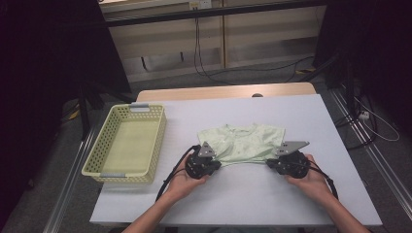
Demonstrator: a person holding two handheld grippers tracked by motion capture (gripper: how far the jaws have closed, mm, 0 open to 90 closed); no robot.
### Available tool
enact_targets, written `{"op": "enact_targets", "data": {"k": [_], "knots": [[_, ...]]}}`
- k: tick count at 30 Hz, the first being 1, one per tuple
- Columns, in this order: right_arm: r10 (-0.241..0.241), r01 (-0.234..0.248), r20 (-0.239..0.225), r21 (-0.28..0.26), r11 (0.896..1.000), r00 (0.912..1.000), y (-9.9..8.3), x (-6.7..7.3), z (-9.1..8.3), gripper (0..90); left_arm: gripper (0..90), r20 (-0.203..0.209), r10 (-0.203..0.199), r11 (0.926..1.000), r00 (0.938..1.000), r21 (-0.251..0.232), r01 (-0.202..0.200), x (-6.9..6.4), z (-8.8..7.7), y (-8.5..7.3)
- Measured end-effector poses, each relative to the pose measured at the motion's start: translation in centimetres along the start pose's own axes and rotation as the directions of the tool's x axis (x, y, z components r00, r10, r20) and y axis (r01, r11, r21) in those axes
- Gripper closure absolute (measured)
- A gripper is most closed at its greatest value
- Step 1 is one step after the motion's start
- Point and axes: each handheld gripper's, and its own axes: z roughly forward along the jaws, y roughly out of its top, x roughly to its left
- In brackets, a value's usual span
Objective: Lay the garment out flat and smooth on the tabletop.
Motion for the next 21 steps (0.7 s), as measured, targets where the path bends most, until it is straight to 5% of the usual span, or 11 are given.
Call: {"op": "enact_targets", "data": {"k": [7, 15, 21], "knots": [[-0.003, 0.003, 0.001, 0.004, 1.0, 1.0, 0.1, 0.0, 0.0, 85.7, 88.7, 0.029, -0.006, 1.0, 0.9996, -0.003, 0.006, 0.2, -0.5, -0.3], [0.054, -0.055, -0.03, -0.042, 0.998, 0.9981, 0.3, -0.1, -0.5, 62.7, 52.0, 0.016, -0.031, 0.9991, 0.9994, -0.028, 0.031, 0.2, -0.8, 0.0], [0.092, -0.092, -0.005, -0.08, 0.993, 0.9958, 0.4, -0.7, -1.0, 52.9, 26.9, -0.051, -0.045, 0.9977, 0.9977, -0.054, 0.042, 0.7, -0.8, 0.1]]}}
